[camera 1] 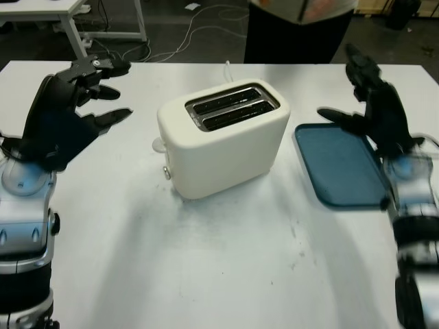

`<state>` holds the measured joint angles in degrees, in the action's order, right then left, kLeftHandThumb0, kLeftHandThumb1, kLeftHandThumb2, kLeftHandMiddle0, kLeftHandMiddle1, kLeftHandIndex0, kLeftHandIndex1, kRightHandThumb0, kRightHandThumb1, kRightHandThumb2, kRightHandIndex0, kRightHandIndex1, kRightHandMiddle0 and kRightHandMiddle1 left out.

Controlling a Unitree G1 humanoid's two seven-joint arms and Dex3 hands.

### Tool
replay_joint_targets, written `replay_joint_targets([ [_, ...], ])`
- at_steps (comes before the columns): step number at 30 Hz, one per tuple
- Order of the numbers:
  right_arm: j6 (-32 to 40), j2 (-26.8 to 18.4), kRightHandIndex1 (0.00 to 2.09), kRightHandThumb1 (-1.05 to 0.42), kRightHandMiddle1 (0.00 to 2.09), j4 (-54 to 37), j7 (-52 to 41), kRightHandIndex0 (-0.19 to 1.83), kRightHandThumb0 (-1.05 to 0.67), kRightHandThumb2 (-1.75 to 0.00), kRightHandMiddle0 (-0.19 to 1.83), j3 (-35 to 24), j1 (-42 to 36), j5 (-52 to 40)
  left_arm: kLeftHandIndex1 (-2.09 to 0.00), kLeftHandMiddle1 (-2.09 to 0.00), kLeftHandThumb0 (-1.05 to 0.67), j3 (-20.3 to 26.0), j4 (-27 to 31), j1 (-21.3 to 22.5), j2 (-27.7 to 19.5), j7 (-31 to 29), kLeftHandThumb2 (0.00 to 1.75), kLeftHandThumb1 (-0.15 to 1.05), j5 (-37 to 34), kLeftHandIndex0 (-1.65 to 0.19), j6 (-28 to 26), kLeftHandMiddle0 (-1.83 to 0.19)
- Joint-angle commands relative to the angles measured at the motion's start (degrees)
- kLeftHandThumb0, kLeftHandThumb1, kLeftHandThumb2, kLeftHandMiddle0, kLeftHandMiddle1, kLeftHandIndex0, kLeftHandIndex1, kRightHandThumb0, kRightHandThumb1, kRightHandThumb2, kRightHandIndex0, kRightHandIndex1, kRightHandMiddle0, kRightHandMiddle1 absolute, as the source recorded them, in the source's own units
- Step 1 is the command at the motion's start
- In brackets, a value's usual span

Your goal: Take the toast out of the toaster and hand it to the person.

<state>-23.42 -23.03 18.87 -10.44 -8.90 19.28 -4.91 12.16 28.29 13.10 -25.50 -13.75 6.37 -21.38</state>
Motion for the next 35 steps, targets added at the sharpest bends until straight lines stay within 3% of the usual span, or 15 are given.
replay_joint_targets([
  [1,0.8,3.9,0.0,-0.92,0.01,-5.8,1.1,0.0,-0.75,-0.17,0.02,-0.4,-5.4,-2.4,-0.38,-0.86,-0.1,1.0,3.5,-3.0,1.9,1.1,0.14,0.92,-1.1,-0.41,-1.1,-0.29],
  [9,3.5,11.7,0.01,-0.92,0.01,-19.5,2.4,0.02,-0.78,-0.45,0.05,2.9,-17.2,-0.7,-0.28,-0.75,-0.1,1.3,15.8,-13.9,11.0,5.2,0.26,0.92,-4.6,-0.32,-5.5,-0.2],
  [13,3.6,14.3,0.03,-0.92,0.03,-23.6,4.8,0.09,-0.66,-0.72,0.1,5.3,-21.2,3.8,-0.24,-0.72,-0.12,-1.0,19.5,-19.2,14.1,7.1,0.3,0.92,-3.7,-0.31,-5.1,-0.18],
  [15,4.0,15.6,0.03,-0.92,0.02,-24.0,4.9,0.08,-0.61,-0.77,0.1,6.5,-22.5,4.0,-0.23,-0.7,-0.12,-2.9,20.6,-21.3,16.2,8.5,0.31,0.92,-3.4,-0.3,-4.9,-0.17],
  [20,6.4,18.5,0.0,-0.92,0.01,-22.8,4.6,0.05,-0.58,-0.77,0.08,9.0,-23.4,2.8,-0.17,-0.63,-0.14,-8.5,18.0,-25.8,19.1,12.0,0.36,0.92,0.3,-0.25,-0.3,-0.11],
  [26,8.4,19.4,0.02,-0.92,0.01,-22.5,6.8,0.09,-0.63,-0.81,0.09,10.7,-23.6,7.2,-0.09,-0.47,-0.22,-11.8,12.7,-29.2,21.5,13.4,0.41,0.92,0.8,-0.21,2.5,-0.09],
  [35,10.4,21.6,0.01,-0.92,0.0,-20.4,8.5,0.08,-0.64,-0.8,0.08,11.6,-23.7,7.8,-0.04,-0.3,-0.29,-13.4,8.4,-29.0,23.1,14.9,0.43,0.92,1.1,-0.23,3.9,-0.17],
])
